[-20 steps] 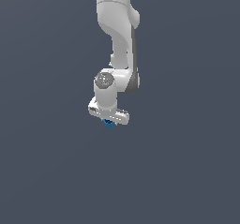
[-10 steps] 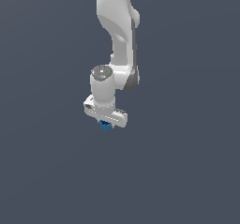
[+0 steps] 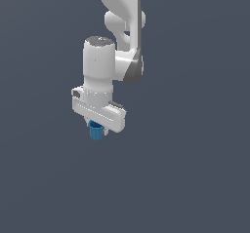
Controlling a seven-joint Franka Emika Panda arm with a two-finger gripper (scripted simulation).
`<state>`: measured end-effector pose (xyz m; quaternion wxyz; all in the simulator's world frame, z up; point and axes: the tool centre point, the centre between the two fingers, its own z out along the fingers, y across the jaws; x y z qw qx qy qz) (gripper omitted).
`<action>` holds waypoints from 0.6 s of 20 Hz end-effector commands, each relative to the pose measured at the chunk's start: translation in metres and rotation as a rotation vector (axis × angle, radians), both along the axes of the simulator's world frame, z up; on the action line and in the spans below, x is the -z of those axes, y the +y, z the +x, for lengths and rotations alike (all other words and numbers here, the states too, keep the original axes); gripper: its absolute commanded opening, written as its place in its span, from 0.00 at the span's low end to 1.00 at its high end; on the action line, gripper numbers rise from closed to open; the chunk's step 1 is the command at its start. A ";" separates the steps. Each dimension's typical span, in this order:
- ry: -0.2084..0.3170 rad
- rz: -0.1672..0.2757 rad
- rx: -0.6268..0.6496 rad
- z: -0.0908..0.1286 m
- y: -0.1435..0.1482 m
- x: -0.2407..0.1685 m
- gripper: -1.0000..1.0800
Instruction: Pick up the object and move it to a goal position.
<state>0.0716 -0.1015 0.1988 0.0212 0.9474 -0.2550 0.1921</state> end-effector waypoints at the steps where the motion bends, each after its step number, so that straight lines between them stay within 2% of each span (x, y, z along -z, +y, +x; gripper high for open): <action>1: -0.079 -0.020 0.041 0.012 -0.009 -0.038 0.00; 6: -0.206 -0.056 0.110 0.024 -0.024 -0.101 0.00; 12: -0.323 -0.090 0.174 0.026 -0.037 -0.160 0.00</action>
